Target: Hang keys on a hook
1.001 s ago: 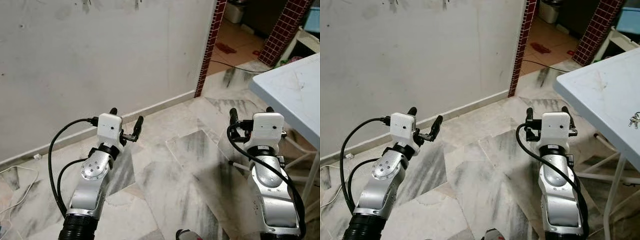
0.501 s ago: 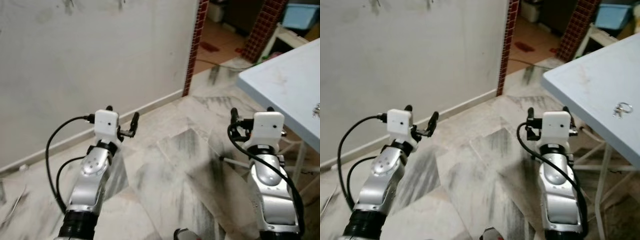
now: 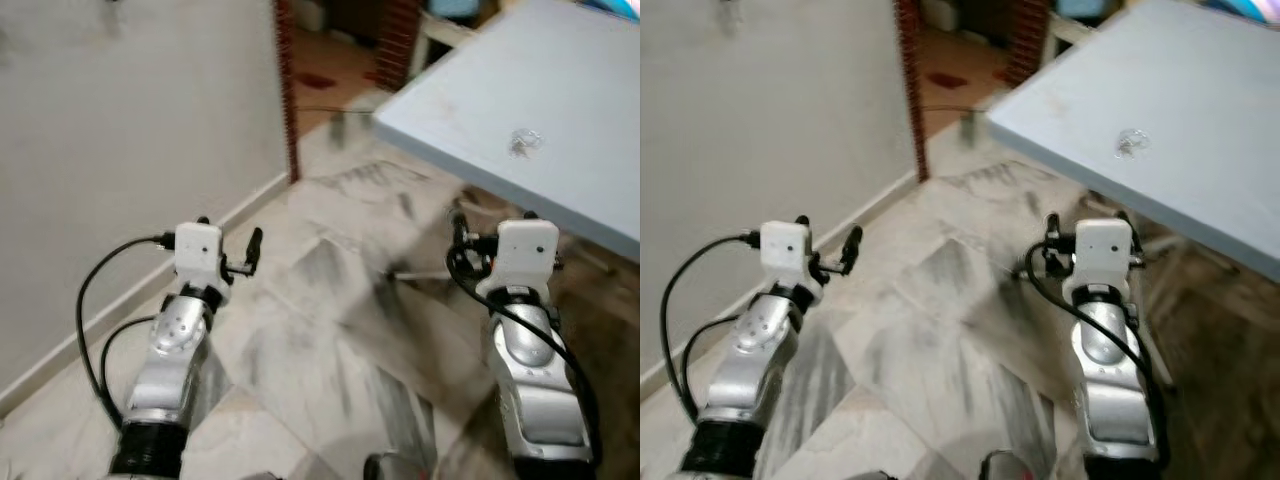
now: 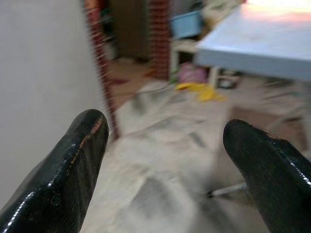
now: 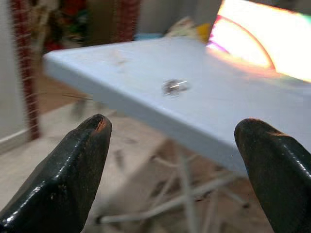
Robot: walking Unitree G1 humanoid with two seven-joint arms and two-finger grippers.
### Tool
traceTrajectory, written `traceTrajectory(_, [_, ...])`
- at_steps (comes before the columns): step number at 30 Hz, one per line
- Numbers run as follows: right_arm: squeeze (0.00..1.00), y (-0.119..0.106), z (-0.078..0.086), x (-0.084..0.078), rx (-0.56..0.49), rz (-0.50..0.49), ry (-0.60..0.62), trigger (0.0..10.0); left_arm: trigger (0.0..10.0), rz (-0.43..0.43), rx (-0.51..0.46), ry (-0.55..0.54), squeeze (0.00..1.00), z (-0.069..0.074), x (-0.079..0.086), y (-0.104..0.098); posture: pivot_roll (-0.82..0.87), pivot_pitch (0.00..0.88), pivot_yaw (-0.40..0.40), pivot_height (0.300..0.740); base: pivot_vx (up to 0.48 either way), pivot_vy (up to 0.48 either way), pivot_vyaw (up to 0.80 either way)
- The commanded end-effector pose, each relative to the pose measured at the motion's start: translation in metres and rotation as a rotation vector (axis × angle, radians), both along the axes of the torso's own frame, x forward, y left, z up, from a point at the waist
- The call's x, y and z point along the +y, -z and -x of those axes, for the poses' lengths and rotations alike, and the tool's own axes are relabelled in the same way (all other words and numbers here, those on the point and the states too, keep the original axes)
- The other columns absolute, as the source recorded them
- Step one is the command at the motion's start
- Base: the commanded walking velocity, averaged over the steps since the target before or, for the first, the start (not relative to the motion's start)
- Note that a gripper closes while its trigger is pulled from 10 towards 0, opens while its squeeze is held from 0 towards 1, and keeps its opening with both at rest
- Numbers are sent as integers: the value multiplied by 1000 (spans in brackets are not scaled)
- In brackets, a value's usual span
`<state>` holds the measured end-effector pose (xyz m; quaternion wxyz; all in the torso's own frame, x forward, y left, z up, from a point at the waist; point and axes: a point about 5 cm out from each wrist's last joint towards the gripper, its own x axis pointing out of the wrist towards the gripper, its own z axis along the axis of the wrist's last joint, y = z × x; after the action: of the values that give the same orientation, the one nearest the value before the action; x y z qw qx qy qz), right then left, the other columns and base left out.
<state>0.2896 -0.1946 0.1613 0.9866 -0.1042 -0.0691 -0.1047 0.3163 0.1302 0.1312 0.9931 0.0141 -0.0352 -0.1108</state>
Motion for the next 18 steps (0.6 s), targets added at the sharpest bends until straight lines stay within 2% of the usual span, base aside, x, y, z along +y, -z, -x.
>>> traceTrajectory(1, [0, 0, 1, 6, -6, -11, -12, 10000, 10000, -10, 10, -39, 0, 0, 12, 2, -138, 137, 58, 740, 0, 0, -788])
traceTrajectory(4, [0, -2, 1, 5, -15, 5, -7, 10000, 10000, 11, 11, -39, 0, 0, 12, 1, -137, 137, 57, 740, 0, 0, -788])
traceTrajectory(7, [0, -2, 0, 5, -19, 11, -8, 10000, 10000, 89, 26, -54, 0, -1, 13, -1, -136, 137, 59, 740, 0, 0, -800])
traceTrajectory(11, [0, -3, 0, 6, -26, 15, -13, 10000, 10000, 75, 6, -19, 0, 0, 12, -4, -129, 138, 56, 740, 0, 0, -744])
traceTrajectory(18, [0, -3, 0, 9, -29, 34, -36, 10000, 10000, 91, -6, 0, 0, 3, 9, -7, -126, 138, 54, 740, 0, 0, -57])
